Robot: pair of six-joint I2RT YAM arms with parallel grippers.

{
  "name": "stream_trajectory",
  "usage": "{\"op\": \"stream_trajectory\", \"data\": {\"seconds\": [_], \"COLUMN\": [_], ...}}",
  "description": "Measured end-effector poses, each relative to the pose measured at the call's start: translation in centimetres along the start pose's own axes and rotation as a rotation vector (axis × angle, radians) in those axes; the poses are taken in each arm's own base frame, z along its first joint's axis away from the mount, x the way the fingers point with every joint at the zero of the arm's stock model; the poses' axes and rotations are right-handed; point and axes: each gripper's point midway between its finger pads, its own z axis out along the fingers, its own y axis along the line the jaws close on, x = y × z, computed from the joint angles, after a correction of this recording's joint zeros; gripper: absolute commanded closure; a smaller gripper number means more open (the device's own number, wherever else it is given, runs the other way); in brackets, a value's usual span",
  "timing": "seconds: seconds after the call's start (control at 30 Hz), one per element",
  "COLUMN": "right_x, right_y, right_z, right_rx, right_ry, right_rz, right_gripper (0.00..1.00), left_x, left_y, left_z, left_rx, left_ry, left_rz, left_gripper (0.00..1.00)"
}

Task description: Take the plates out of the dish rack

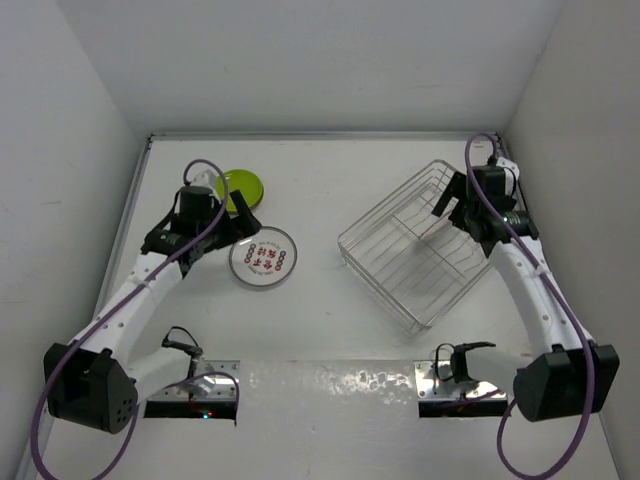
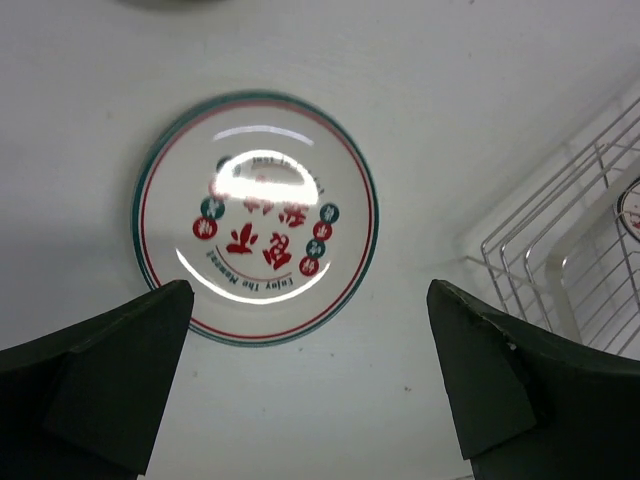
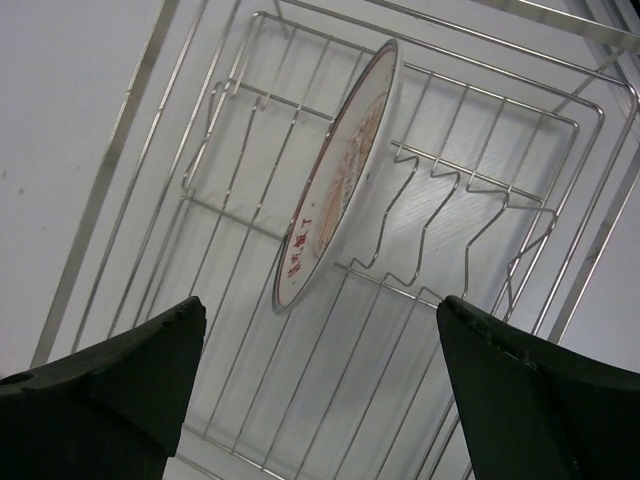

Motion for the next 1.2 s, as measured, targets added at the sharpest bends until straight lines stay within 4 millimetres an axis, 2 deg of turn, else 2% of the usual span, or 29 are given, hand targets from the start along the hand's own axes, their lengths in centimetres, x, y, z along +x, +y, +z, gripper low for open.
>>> {"op": "stream_trajectory", "data": {"seconds": [0.1,0.13,0.17,0.2,0.27,0.33,0.37,0.4,0.43,0.53,0.67,0.97,1.1,1.2], "right_x": [0.0,0.1,0.2,0.4,0.4,0.2,0.1,0.0,-0.1,-0.1,-0.1,-0.6,-2.2,-4.4], "right_y": [-0.2,-0.4,-0.7,-1.0,-1.5,-1.8,-1.9,-1.9,-2.0,-2.1,-2.2,-3.0,-3.1,-3.2], "right_z": [1.5,2.0,2.5,2.9,3.6,4.1,4.4,4.6,4.9,5.5,6.0,5.8,4.7,3.5], "right_rx": [0.056,0.078,0.104,0.129,0.167,0.203,0.217,0.227,0.237,0.261,0.284,0.347,0.374,0.397], "right_ry": [0.021,0.028,0.03,0.032,0.027,0.02,0.019,0.018,0.015,0.011,0.01,-0.014,-0.039,-0.083], "right_rz": [0.002,0.004,0.004,0.007,0.012,0.017,0.017,0.019,0.021,0.038,0.053,0.098,0.107,0.118], "right_gripper": [0.2,0.31,0.37,0.47,0.52,0.58,0.62,0.72,0.76,0.8,0.93,1.0,1.0,1.0], "left_x": [-3.5,-4.7,-5.6,-6.3,-6.5,-5.7,-5.3,-4.7,-4.2,-3.1,-3.0,-2.8,-2.9,-3.0], "left_y": [-1.6,-2.0,-2.2,-2.3,-2.0,-1.3,-0.9,-0.5,-0.1,0.7,0.7,0.5,0.6,0.6], "left_z": [-1.3,-1.7,-2.1,-2.4,-2.4,-2.0,-1.7,-1.4,-1.1,-0.7,-0.7,-0.7,-0.7,-0.8], "left_rx": [0.004,0.004,0.0,-0.005,-0.019,-0.035,-0.045,-0.054,-0.066,-0.083,-0.075,-0.061,-0.063,-0.061], "left_ry": [-0.074,-0.107,-0.137,-0.162,-0.174,-0.15,-0.133,-0.112,-0.091,-0.055,-0.049,-0.042,-0.044,-0.047], "left_rz": [0.079,0.101,0.118,0.135,0.161,0.184,0.193,0.205,0.213,0.231,0.244,0.256,0.254,0.253], "left_gripper": [0.0,0.0,0.0,0.0,0.0,0.0,0.0,0.0,0.0,0.0,0.0,0.0,0.0,0.0]}}
